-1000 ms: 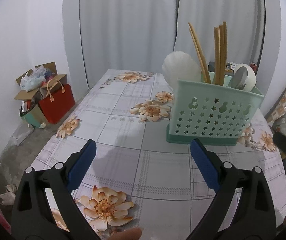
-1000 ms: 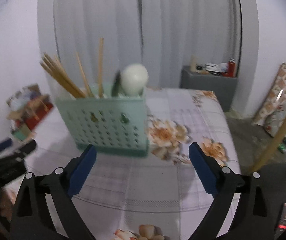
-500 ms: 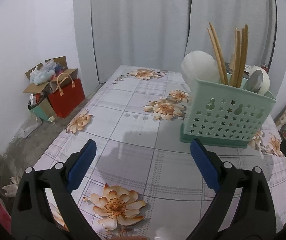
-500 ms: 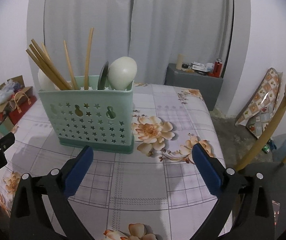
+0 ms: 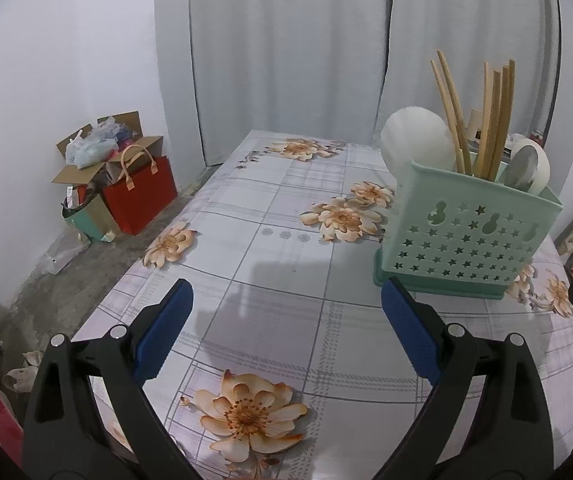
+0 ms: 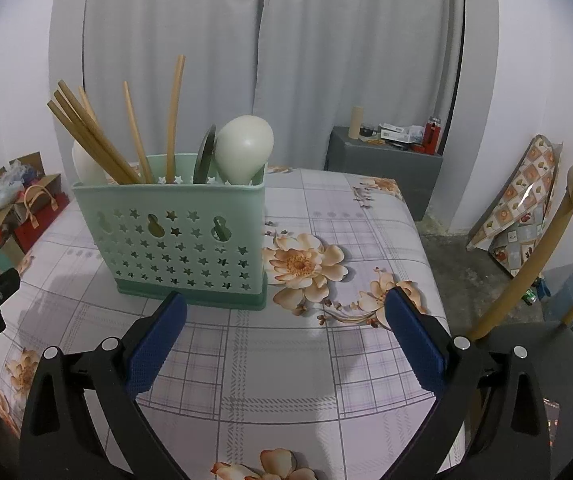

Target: Organize utensils

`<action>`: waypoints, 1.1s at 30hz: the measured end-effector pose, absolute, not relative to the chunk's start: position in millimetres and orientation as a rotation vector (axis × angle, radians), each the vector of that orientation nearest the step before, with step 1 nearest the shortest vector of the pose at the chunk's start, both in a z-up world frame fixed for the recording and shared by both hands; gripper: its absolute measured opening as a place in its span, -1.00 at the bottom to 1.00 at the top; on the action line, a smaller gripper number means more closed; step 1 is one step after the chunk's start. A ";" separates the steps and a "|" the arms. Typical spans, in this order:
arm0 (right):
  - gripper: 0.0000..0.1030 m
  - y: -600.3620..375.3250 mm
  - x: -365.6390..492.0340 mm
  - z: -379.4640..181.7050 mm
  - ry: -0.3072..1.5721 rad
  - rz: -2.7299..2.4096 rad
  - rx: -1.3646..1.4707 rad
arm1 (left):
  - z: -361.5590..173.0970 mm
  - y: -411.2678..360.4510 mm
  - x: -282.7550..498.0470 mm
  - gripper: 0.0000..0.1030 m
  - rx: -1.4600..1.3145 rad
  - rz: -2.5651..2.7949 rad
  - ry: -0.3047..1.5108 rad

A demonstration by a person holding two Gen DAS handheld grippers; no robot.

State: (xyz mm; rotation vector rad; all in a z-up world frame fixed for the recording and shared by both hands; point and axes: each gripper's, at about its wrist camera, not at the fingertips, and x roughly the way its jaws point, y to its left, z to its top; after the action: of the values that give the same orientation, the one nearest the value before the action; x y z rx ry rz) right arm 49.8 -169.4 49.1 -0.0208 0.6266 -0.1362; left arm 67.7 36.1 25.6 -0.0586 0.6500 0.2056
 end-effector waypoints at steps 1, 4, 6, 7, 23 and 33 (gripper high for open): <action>0.87 -169.6 49.9 49.1 0.627 -0.137 -0.020 | 25.5 36.5 67.8 0.77 -0.058 0.209 0.650; 0.87 -170.3 49.4 49.6 0.628 -0.140 -0.018 | 25.7 38.4 68.0 0.77 -0.060 0.217 0.649; 0.87 -170.4 49.8 49.8 0.628 -0.142 -0.018 | 25.8 39.6 68.0 0.77 -0.060 0.222 0.648; 0.87 -170.5 49.7 49.7 0.628 -0.143 -0.018 | 25.7 40.0 68.3 0.77 -0.059 0.223 0.648; 0.87 -175.4 50.2 48.9 0.640 -0.154 -0.005 | 24.7 41.7 68.4 0.77 -0.054 0.234 0.650; 0.87 -177.5 50.2 48.9 0.641 -0.155 -0.002 | 24.5 41.6 68.6 0.77 -0.054 0.234 0.651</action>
State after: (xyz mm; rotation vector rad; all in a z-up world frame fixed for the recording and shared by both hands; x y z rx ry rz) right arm 50.2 -177.5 48.9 -0.0016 0.6407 -0.1552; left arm 68.6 41.6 24.5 -0.0537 0.6512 0.2340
